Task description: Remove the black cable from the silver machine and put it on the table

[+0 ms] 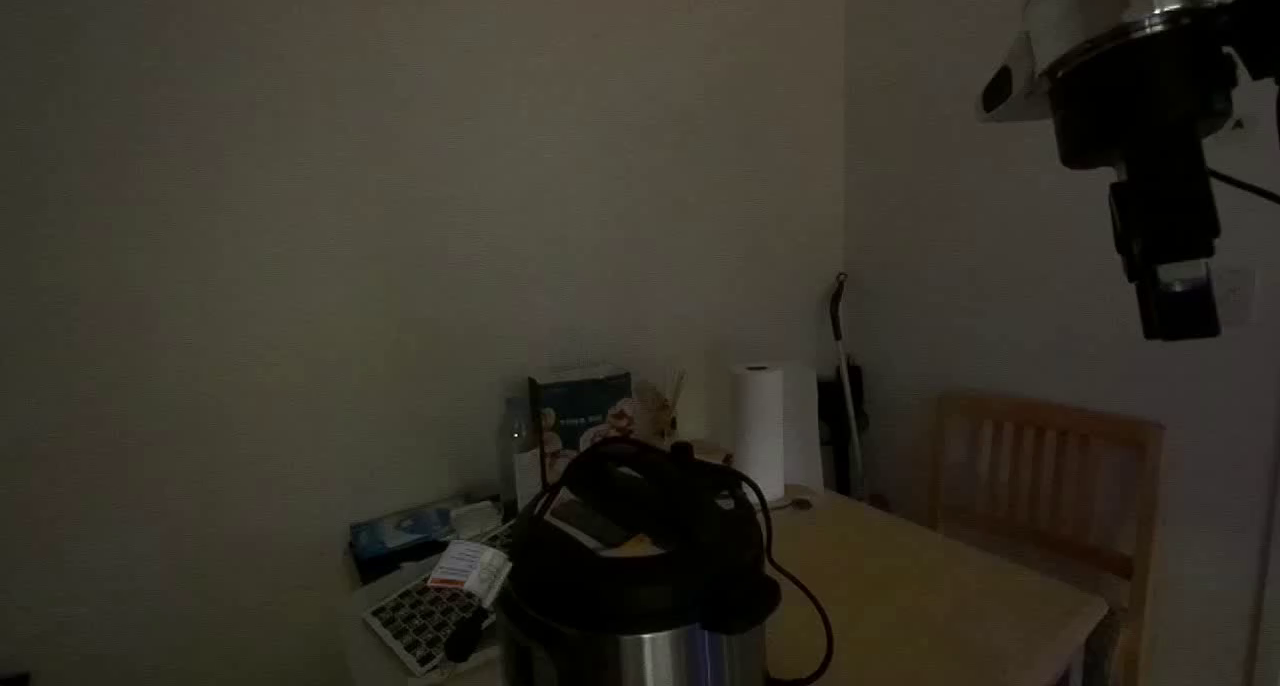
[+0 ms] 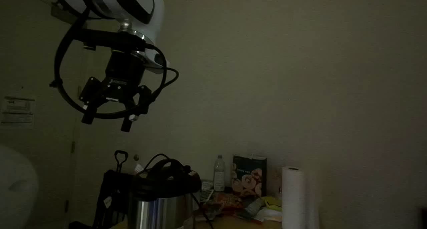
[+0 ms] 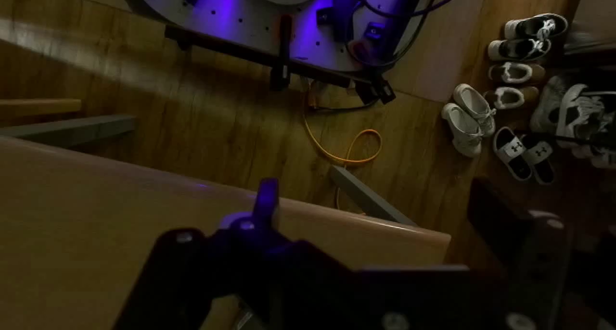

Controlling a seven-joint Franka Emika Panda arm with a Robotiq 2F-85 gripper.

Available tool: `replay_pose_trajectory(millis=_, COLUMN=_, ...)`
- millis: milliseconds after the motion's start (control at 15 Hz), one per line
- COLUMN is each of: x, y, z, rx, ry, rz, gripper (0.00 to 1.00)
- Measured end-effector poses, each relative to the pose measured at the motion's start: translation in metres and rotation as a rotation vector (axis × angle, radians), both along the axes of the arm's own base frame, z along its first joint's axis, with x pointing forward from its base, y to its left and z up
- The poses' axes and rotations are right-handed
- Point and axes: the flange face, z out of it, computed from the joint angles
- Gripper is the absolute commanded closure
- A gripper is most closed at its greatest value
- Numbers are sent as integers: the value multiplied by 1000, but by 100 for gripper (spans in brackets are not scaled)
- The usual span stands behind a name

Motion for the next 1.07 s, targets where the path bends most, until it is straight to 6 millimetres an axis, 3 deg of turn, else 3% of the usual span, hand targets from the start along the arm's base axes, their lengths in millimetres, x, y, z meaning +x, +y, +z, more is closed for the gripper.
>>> replay_pose_trajectory(millis=667, x=0, y=3, z=0, rx=-7, ry=0, rz=5, gripper=0)
replay_pose_trajectory(millis=867, x=6, y=22, z=-1, rx=-44, ry=-12, rz=42, gripper=0)
replay_pose_trajectory(millis=1067, x=22, y=63, z=-2, rx=-91, ry=-77, rz=119, gripper=0)
